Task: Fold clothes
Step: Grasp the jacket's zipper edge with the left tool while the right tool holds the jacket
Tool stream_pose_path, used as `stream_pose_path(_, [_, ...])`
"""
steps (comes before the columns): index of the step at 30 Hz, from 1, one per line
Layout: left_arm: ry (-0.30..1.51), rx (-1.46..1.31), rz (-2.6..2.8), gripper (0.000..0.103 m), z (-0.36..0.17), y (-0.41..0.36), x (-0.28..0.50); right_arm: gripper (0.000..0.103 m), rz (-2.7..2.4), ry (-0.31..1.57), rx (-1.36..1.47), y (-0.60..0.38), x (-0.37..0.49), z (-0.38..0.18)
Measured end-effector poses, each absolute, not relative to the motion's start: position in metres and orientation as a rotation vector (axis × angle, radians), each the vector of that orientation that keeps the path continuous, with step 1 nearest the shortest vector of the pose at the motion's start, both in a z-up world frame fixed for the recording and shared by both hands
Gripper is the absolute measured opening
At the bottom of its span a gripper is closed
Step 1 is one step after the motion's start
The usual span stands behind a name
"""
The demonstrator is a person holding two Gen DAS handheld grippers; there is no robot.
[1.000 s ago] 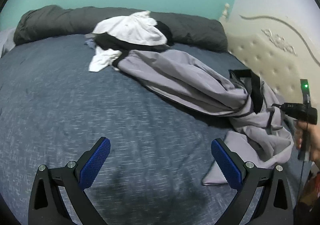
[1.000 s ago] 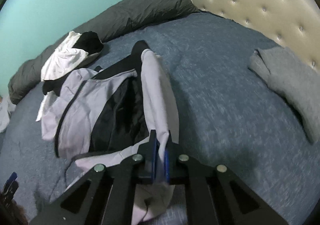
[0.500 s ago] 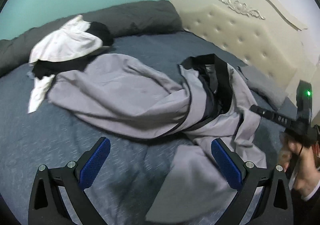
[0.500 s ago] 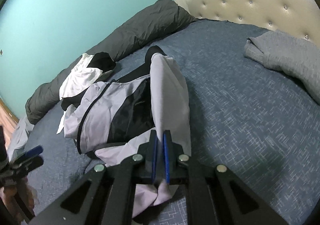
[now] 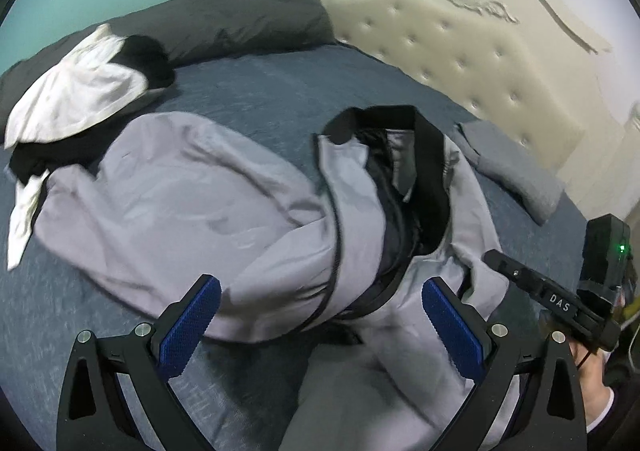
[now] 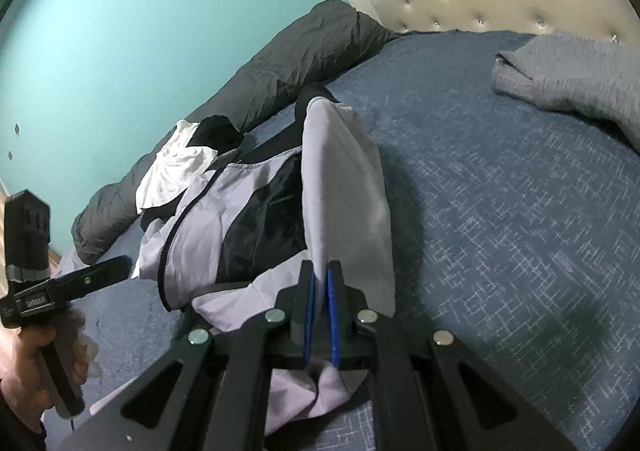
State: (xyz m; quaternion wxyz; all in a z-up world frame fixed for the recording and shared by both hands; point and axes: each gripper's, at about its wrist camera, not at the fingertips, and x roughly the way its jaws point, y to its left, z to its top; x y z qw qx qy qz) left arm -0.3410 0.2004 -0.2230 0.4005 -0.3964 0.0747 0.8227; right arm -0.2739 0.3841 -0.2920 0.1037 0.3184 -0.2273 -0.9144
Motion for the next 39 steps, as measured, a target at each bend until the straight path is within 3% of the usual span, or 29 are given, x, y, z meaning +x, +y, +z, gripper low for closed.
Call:
stream_pose_path(5, [0.167, -1.024, 2.055, 0.096, -0.223, 0.226, -0.353, 0.006, -2.682, -0.682, 0.94, 0.386, -0.274, -0.292])
stream_pose_path(10, [0.187, -1.043, 2.04, 0.071, -0.224, 0.244, -0.361, 0.006, -2.669, -0.692, 0.949, 0.385, -0.274, -0.294])
stream_pose_path(17, [0.19, -1.093, 2.015, 0.045, -0.232, 0.248, -0.368, 0.006, -2.666, -0.703, 0.952, 0.384, -0.273, -0.293])
stream_pose_path(22, [0.188, -1.111, 2.013, 0.014, -0.238, 0.241, -0.367, 0.006, -2.665, -0.7, 0.955, 0.381, -0.272, -0.292])
stream_pose_path(39, [0.178, -1.001, 2.103, 0.01, -0.187, 0.205, -0.347, 0.004, -2.654, -0.611, 0.876, 0.365, -0.265, -0.262])
